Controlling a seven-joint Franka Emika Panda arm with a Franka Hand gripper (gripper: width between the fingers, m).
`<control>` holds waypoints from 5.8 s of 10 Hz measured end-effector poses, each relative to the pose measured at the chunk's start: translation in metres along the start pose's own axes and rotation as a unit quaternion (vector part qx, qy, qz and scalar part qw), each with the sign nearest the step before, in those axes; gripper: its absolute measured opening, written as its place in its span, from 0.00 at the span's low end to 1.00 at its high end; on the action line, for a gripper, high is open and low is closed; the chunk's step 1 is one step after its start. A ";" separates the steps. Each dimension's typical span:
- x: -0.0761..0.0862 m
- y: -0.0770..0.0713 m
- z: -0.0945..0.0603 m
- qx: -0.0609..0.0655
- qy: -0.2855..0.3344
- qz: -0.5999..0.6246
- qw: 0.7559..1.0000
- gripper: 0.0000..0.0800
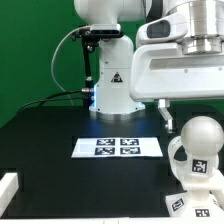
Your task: Assemble lamp
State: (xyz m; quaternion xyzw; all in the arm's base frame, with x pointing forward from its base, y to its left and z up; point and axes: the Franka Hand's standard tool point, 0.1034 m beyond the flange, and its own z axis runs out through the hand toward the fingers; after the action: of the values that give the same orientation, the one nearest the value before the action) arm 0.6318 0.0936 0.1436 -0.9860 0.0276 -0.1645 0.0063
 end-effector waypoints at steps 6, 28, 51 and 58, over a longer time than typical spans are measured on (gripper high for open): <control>-0.001 0.005 0.016 -0.019 -0.150 0.011 0.988 0.87; -0.012 0.006 0.019 -0.066 -0.114 0.371 0.919 0.71; -0.014 0.000 0.025 0.001 -0.117 0.101 0.988 0.71; -0.017 -0.001 0.024 -0.044 -0.121 0.421 0.898 0.72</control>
Offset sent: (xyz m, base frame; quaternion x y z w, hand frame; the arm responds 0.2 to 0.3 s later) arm 0.0046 0.0049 -0.0165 0.0019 -0.1833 0.0180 0.9829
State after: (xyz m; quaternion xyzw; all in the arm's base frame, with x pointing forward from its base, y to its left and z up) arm 0.6235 0.0953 0.1156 -0.8938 0.4463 -0.0250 0.0352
